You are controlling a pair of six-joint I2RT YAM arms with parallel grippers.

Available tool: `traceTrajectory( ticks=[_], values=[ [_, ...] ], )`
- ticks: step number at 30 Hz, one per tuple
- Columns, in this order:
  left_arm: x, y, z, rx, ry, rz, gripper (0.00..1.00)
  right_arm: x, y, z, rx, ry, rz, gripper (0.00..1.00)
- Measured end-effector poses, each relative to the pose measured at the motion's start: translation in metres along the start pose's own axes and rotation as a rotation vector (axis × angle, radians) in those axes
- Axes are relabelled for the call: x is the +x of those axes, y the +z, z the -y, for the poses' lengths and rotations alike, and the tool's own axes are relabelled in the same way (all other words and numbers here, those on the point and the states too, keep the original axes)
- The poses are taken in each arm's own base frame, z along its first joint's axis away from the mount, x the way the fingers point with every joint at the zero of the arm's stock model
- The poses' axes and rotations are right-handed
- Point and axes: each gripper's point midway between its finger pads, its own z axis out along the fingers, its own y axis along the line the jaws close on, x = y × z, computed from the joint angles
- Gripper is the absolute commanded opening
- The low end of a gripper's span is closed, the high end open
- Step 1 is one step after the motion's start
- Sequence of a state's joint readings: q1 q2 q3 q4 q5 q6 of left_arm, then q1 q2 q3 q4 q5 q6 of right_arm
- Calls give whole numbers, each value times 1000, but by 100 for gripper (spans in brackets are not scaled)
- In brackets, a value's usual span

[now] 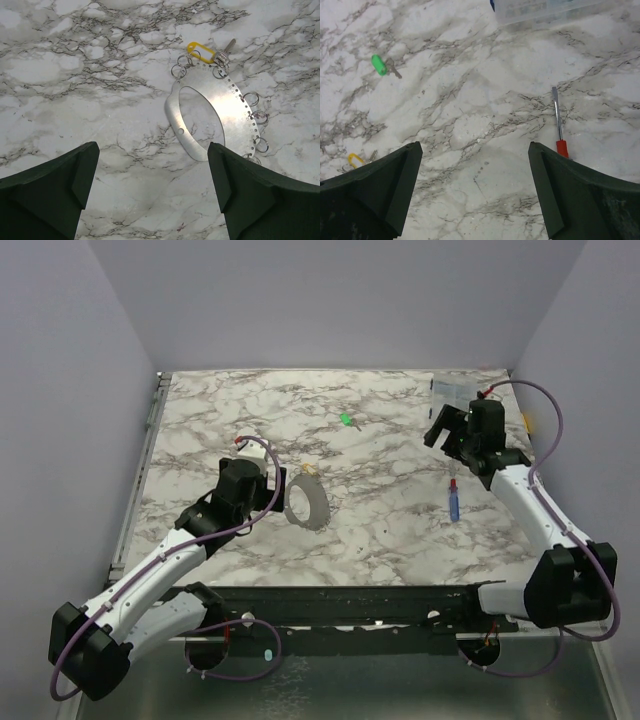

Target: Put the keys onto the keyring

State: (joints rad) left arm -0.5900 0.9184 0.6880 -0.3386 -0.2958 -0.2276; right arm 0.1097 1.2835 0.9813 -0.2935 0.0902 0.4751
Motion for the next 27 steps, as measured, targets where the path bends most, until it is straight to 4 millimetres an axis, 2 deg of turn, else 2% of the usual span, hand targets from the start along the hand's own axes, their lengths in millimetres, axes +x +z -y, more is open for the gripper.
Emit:
traceTrajectory(
  ticks=[6,10,14,18,22,27],
  values=[
    [-2,0,-6,-39,-8,9,99,26,17,-18,-16,-112,-114,98],
    [-2,0,-10,-56,-9,13,99,47,18,-57,-84,-203,-163,97],
    [-3,0,-11,-59,-9,17,99,94,5,-111,-195,-310,-231,95],
    [-6,-3,-11,-56,-12,29,99,147,-8,-144,-275,-397,-322,90],
    [-10,-6,-11,-53,-8,45,99,182,-16,-156,-330,-441,-392,83],
    [-11,-7,-13,-56,-8,52,99,204,-14,-162,-395,-447,-443,76]
  ],
)
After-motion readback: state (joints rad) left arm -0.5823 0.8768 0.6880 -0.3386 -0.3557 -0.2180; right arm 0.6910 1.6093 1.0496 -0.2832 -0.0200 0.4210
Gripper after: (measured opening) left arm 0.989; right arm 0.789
